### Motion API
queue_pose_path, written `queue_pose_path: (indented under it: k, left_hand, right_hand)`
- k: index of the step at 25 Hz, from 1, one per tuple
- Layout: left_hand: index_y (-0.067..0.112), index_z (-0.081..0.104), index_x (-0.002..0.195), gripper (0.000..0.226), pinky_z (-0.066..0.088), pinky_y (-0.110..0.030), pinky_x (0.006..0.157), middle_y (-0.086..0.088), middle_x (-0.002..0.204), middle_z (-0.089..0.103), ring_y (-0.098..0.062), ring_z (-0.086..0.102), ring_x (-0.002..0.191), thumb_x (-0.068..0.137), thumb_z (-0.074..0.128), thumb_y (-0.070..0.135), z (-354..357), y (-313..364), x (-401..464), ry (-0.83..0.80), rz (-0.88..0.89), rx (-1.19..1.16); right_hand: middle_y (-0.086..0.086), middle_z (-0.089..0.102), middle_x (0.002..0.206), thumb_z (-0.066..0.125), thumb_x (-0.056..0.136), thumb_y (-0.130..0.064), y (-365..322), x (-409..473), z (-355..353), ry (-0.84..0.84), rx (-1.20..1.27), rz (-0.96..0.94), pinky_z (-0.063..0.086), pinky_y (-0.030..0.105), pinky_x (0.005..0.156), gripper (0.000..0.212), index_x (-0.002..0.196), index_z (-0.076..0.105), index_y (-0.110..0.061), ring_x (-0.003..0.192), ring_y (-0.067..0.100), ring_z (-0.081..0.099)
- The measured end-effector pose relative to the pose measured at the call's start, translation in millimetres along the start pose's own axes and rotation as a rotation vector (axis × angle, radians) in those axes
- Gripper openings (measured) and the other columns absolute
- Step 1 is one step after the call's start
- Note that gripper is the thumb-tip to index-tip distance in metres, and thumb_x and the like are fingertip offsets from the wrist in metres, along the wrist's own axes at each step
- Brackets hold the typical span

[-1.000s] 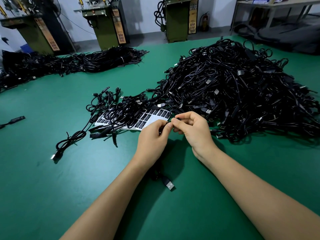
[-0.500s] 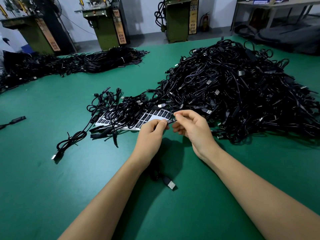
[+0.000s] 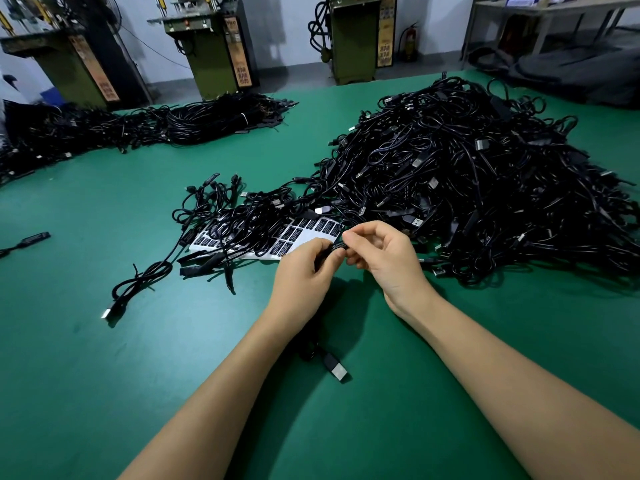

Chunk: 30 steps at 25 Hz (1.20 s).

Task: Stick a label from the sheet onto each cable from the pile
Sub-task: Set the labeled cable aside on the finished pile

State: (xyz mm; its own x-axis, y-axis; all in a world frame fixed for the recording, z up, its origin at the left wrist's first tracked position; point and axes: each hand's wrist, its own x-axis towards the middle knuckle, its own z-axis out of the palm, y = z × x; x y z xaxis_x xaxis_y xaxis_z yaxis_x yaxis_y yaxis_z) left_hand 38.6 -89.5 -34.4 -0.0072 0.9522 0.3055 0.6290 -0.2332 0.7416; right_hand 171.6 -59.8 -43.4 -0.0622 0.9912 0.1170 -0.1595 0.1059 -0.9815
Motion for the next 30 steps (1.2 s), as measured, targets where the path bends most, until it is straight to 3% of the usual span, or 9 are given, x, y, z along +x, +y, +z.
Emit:
queue_pose_path:
  k: [4,7,11,16,19,22,24,30]
  left_hand:
    - [0.011,0.069,0.084,0.018,0.038,-0.027,0.06,0.003,0.066,0.058,-0.009,0.046,0.062,0.096,0.057,0.018,-2,0,-1,-0.048,-0.049,-0.209]
    - [0.007,0.067,0.077,0.023,0.032,-0.02,0.052,0.009,0.059,0.053,-0.002,0.04,0.051,0.094,0.056,0.017,-3,-4,4,-0.048,-0.182,-0.338]
    - [0.005,0.064,0.079,0.024,0.029,-0.021,0.05,0.008,0.058,0.049,-0.002,0.037,0.046,0.096,0.053,0.018,2,-6,3,-0.03,-0.247,-0.37]
    - [0.013,0.062,0.087,0.019,0.045,-0.021,0.052,0.005,0.061,0.057,-0.007,0.052,0.052,0.099,0.048,0.014,-51,-12,5,0.213,-0.22,-0.325]
    - [0.013,0.064,0.093,0.019,0.042,-0.023,0.052,0.001,0.07,0.06,-0.012,0.05,0.057,0.1,0.048,0.02,-112,-18,15,0.426,-0.19,-0.154]
    - [0.005,0.067,0.1,0.027,0.037,-0.032,0.052,-0.012,0.07,0.058,-0.025,0.047,0.057,0.101,0.046,0.023,-171,-26,46,0.506,-0.18,0.21]
    - [0.002,0.066,0.102,0.033,0.04,-0.039,0.066,-0.021,0.081,0.059,-0.035,0.053,0.073,0.101,0.044,0.025,-202,-33,75,0.5,-0.226,0.433]
    - [-0.004,0.063,0.103,0.04,0.038,-0.037,0.069,-0.023,0.091,0.06,-0.033,0.052,0.08,0.103,0.04,0.029,-215,-72,115,0.305,-0.387,0.596]
  right_hand:
    - [-0.004,0.065,0.064,0.068,0.086,-0.003,1,-1,0,-0.031,-0.029,-0.049,0.047,0.015,0.056,0.012,0.083,0.062,-0.013,0.057,0.005,0.061]
    - [-0.003,0.065,0.067,0.058,0.092,0.001,2,0,0,-0.034,-0.055,-0.043,0.049,0.016,0.059,0.016,0.085,0.061,-0.013,0.062,0.005,0.063]
    - [-0.001,0.067,0.065,0.045,0.098,-0.001,4,1,0,-0.005,-0.028,0.002,0.05,0.019,0.058,0.019,0.089,0.059,-0.011,0.061,0.009,0.064]
    - [0.005,0.067,0.067,0.042,0.101,-0.011,3,8,-6,0.156,0.138,0.101,0.046,0.025,0.058,0.018,0.091,0.056,-0.01,0.059,0.014,0.062]
    - [0.005,0.068,0.066,0.043,0.101,-0.013,3,8,-5,0.161,0.15,0.125,0.046,0.025,0.057,0.016,0.092,0.056,-0.009,0.058,0.014,0.062]
    - [0.005,0.068,0.066,0.045,0.1,-0.013,2,9,-5,0.165,0.153,0.132,0.046,0.024,0.057,0.014,0.093,0.056,-0.008,0.058,0.013,0.062]
    - [0.005,0.067,0.068,0.046,0.1,-0.013,0,9,-5,0.168,0.155,0.137,0.046,0.023,0.057,0.013,0.093,0.056,-0.008,0.058,0.012,0.062]
    - [0.007,0.067,0.068,0.048,0.099,-0.011,-1,7,-3,0.163,0.165,0.153,0.046,0.025,0.058,0.011,0.093,0.056,-0.006,0.058,0.014,0.061]
